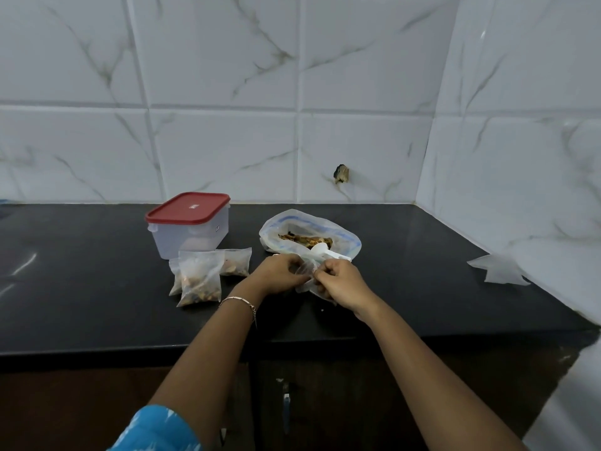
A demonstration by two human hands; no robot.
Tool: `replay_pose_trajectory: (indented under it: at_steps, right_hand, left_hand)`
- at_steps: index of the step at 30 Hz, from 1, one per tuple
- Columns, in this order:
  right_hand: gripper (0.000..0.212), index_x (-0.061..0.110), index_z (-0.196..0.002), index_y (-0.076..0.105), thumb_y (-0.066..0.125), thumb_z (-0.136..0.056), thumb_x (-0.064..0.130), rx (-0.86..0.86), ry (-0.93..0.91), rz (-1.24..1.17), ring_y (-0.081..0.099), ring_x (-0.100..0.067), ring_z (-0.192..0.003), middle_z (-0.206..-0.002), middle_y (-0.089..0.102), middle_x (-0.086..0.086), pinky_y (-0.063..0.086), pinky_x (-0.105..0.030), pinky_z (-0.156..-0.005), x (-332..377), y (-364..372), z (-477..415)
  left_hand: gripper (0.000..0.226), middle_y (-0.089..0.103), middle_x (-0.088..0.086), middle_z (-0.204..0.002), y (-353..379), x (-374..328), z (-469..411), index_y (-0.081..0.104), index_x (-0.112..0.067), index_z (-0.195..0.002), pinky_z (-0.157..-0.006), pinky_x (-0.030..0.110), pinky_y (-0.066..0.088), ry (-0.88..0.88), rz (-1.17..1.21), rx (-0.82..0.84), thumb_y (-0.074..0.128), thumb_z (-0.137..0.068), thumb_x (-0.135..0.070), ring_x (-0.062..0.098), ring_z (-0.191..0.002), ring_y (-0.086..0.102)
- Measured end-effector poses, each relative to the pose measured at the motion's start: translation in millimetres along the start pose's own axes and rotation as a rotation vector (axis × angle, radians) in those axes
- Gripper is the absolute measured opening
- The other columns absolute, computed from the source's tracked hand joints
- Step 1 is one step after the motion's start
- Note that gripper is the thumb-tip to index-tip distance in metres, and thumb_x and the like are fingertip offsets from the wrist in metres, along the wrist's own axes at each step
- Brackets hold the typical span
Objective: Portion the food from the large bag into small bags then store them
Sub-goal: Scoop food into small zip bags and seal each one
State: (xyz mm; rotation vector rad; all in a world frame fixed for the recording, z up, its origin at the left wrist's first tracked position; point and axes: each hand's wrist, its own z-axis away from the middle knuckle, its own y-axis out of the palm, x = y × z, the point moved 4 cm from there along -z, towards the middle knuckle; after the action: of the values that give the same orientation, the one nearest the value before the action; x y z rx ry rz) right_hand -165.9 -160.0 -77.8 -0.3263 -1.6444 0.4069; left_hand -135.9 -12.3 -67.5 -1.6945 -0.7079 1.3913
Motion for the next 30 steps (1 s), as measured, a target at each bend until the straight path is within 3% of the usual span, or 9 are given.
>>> replay_pose_trajectory:
  at_steps: [5,9,13,17,21,24,30]
  right_hand:
    - [0.015,0.008,-0.086,0.065,0.054,-0.094,0.013,0.037,0.005,-0.016,0.058,-0.008,-0.058,-0.072,0.065,-0.003,0.048,-0.019,-0.053,5.0,-1.2,0.7]
    - [0.016,0.005,-0.09,0.068,0.057,-0.094,0.017,0.021,0.002,-0.008,0.059,-0.009,-0.061,-0.074,0.067,-0.003,0.048,-0.02,-0.055,6.8,-3.4,0.2]
    - [0.017,0.003,-0.088,0.068,0.056,-0.094,0.012,0.038,0.015,-0.051,0.056,-0.008,-0.056,-0.069,0.064,-0.003,0.045,-0.017,-0.051,12.3,-9.2,3.2]
    - [0.018,0.006,-0.077,0.066,0.055,-0.091,0.011,0.034,-0.009,-0.068,0.052,-0.006,-0.049,-0.065,0.062,-0.004,0.038,-0.012,-0.041,31.2,-18.1,5.6]
    - [0.022,0.008,-0.068,0.064,0.055,-0.088,0.011,-0.032,-0.045,-0.097,0.05,-0.009,-0.046,-0.059,0.061,-0.004,0.039,-0.016,-0.043,56.5,-28.9,-5.0]
    - [0.021,0.006,-0.069,0.065,0.055,-0.086,0.012,-0.083,-0.051,-0.084,0.05,-0.009,-0.046,-0.06,0.062,-0.005,0.039,-0.017,-0.043,68.7,-35.7,-19.0]
    - [0.028,0.008,-0.073,0.066,0.049,-0.087,0.026,-0.145,-0.049,0.056,0.058,-0.014,-0.053,-0.068,0.068,-0.004,0.049,-0.028,-0.053,63.0,-44.8,-42.5]
  left_hand:
    - [0.025,0.065,0.002,-0.099,-1.7,-1.3,-2.1,0.066,-0.011,-0.109,-0.076,0.022,0.04,0.029,-0.05,-0.056,0.065,-0.09,-0.027,0.011,-0.087,0.054]
    - [0.018,0.056,-0.004,-0.08,-4.0,1.8,0.6,0.064,-0.012,-0.092,-0.069,0.022,0.038,0.013,-0.057,-0.055,0.06,-0.094,-0.03,0.013,-0.08,0.053]
    - [0.015,0.065,-0.001,-0.088,-11.5,11.7,5.3,0.064,-0.011,-0.095,-0.076,0.024,0.049,0.023,0.142,-0.062,0.066,-0.09,-0.025,0.014,-0.084,0.061]
    - [0.011,0.065,0.005,-0.08,-29.0,6.9,10.6,0.059,-0.012,-0.088,-0.056,0.018,0.049,0.032,0.441,-0.079,0.069,-0.088,-0.016,0.013,-0.068,0.062]
    - [0.01,0.064,0.007,-0.076,-53.6,-7.7,0.4,0.059,-0.013,-0.086,-0.052,0.018,0.049,0.03,0.484,-0.145,0.069,-0.088,-0.013,0.014,-0.065,0.061]
    - [0.012,0.063,0.007,-0.069,-63.8,-13.5,-15.7,0.06,-0.014,-0.083,-0.061,0.027,0.049,-0.001,0.459,-0.207,0.071,-0.087,-0.016,0.016,-0.061,0.059]
    - [0.011,0.066,0.009,-0.078,-61.6,-14.9,-42.8,0.061,-0.014,-0.077,-0.061,0.024,0.048,-0.072,0.378,-0.241,0.068,-0.085,-0.013,0.015,-0.061,0.059]
